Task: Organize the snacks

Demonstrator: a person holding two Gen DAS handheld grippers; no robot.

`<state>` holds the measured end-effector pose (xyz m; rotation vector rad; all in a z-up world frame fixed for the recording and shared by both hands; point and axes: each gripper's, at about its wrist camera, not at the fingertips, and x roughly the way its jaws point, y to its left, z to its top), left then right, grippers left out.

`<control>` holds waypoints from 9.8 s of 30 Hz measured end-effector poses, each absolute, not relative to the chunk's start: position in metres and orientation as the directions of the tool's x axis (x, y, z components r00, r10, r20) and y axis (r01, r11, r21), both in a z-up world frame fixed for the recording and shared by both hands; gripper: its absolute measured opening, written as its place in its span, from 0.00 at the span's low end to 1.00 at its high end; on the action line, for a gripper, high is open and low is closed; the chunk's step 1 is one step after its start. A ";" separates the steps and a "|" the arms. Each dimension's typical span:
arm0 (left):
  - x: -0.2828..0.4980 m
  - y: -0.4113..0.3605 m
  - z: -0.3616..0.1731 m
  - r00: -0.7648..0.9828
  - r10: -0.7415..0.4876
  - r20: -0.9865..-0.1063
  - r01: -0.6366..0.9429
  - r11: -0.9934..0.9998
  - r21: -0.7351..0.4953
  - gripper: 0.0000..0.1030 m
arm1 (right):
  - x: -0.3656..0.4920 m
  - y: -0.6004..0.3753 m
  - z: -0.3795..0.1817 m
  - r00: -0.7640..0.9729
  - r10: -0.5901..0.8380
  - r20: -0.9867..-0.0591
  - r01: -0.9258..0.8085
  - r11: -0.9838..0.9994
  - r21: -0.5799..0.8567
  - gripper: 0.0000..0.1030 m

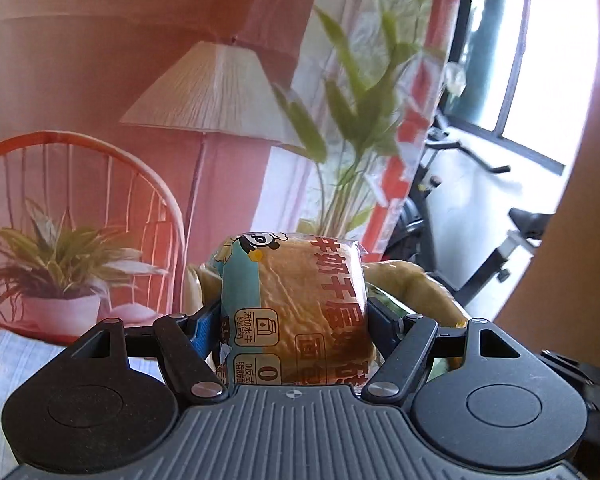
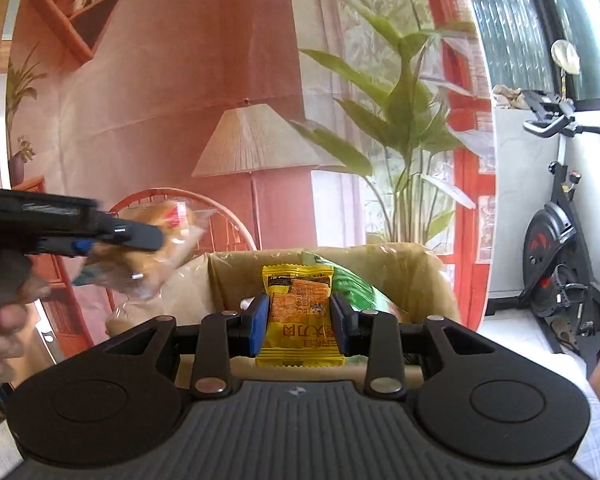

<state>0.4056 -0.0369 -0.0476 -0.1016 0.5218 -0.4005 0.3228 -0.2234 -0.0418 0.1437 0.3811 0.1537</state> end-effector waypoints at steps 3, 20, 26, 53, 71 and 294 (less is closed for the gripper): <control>0.431 -0.050 -0.052 0.788 -0.375 -0.488 0.348 0.926 -0.149 0.74 | 0.346 -0.215 -0.045 0.903 0.176 -0.392 -0.120 0.979 0.165 0.34; 0.457 -0.060 -0.069 0.757 -0.342 -0.557 0.374 0.926 -0.060 0.81 | 0.385 -0.191 -0.063 0.876 0.161 -0.456 -0.102 0.983 0.151 0.38; 0.435 -0.050 -0.065 0.751 -0.373 -0.544 0.383 0.918 -0.101 0.80 | 0.365 -0.197 -0.055 0.891 0.147 -0.430 -0.088 0.984 0.152 0.38; 0.270 -0.033 -0.199 0.583 -0.367 -0.725 0.221 0.930 -0.293 0.80 | 0.235 -0.206 -0.120 0.816 0.127 -0.564 -0.052 0.988 0.148 0.38; 0.232 -0.080 -0.253 0.429 -0.368 -0.825 0.241 0.927 -0.288 0.80 | 0.181 -0.228 -0.187 0.703 0.114 -0.702 -0.001 0.987 0.160 0.38; 0.089 0.039 0.040 0.956 -0.103 -0.274 0.110 0.994 0.010 0.93 | 0.098 -0.111 0.075 0.967 -0.015 -0.254 0.045 0.993 0.112 1.00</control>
